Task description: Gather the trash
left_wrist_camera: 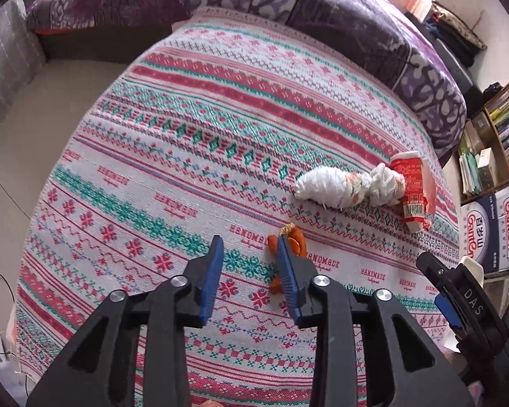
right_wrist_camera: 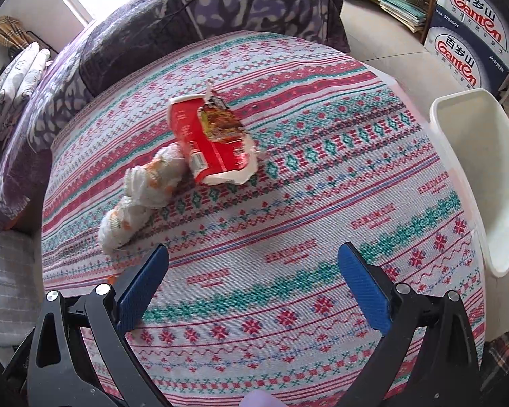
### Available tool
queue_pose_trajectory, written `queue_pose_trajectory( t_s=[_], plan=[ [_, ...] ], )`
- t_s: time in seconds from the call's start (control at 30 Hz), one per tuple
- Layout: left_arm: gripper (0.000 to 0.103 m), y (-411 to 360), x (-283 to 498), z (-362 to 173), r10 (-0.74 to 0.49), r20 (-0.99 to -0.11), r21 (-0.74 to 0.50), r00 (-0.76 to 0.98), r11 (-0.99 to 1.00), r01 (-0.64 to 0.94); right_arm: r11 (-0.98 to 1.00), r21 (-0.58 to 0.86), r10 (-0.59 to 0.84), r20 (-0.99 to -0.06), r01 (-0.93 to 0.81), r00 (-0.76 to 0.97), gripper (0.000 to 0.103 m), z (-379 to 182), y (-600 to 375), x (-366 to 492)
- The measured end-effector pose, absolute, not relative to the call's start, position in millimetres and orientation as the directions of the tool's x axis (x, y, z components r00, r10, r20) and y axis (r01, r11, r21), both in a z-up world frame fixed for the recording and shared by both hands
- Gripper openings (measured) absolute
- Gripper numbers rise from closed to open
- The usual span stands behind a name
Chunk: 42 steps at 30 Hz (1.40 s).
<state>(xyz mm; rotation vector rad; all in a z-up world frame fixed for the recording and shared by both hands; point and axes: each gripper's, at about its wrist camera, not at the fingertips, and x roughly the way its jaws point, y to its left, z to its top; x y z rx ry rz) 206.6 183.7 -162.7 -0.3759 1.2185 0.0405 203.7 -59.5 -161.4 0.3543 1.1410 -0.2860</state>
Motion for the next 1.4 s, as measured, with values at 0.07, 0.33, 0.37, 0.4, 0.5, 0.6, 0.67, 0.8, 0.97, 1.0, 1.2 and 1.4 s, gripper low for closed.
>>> queue_pose_trajectory(
  t_s=[0.07,0.33,0.37,0.4,0.5,0.6,0.67,0.8,0.97,1.0,1.2,1.4],
  plan=[
    [0.038,176,208,-172,-0.187,-0.923,-0.272,0.336,0.936,-0.225,0.907,0.106,-0.067,-0.920,0.408,0.386,0.096,-165,-68,203],
    [0.040,153,211,-183,-0.175,-0.926,-0.244,0.334,0.953,-0.178,0.889,0.113,-0.072,-0.922,0.443,0.379,0.096,-167,-86,200],
    [0.041,152,211,-184,-0.180,-0.926,-0.247,0.331,0.953,-0.174,0.889,0.115,-0.071,-0.922,0.444,0.381,0.096,-167,-86,201],
    [0.041,151,212,-186,-0.184,-0.927,-0.249,0.328,0.953,-0.171,0.888,0.117,-0.070,-0.922,0.444,0.382,0.096,-167,-85,202],
    [0.041,147,212,-191,-0.166,-0.931,-0.228,0.325,0.960,-0.164,0.889,0.123,-0.061,-0.923,0.441,0.380,0.096,-167,-80,204],
    [0.035,146,212,-197,-0.134,-0.940,-0.194,0.314,0.967,-0.166,0.894,0.125,-0.052,-0.925,0.431,0.376,0.096,-167,-72,207],
    [0.021,150,210,-197,-0.109,-0.943,-0.174,0.314,0.967,-0.186,0.898,0.125,-0.048,-0.926,0.422,0.375,0.096,-167,-64,208],
    [0.018,178,208,-191,-0.112,-0.940,-0.207,0.322,0.938,-0.277,0.905,0.125,-0.036,-0.929,0.407,0.367,0.096,-168,-46,212],
    [0.017,220,200,-169,-0.082,-0.927,-0.231,0.366,0.893,-0.386,0.906,0.131,-0.028,-0.930,0.403,0.366,0.096,-169,-18,224],
    [0.017,226,197,-162,-0.076,-0.921,-0.240,0.382,0.883,-0.403,0.903,0.135,-0.027,-0.930,0.408,0.367,0.096,-169,-12,227],
    [0.017,259,179,-118,-0.108,-0.866,-0.357,0.488,0.818,-0.452,0.852,0.187,-0.012,-0.927,0.490,0.375,0.096,-177,21,255],
    [0.017,271,169,-81,-0.059,-0.826,-0.347,0.560,0.836,-0.425,0.828,0.148,-0.070,-0.930,0.541,0.362,0.096,-190,47,279]
  ],
)
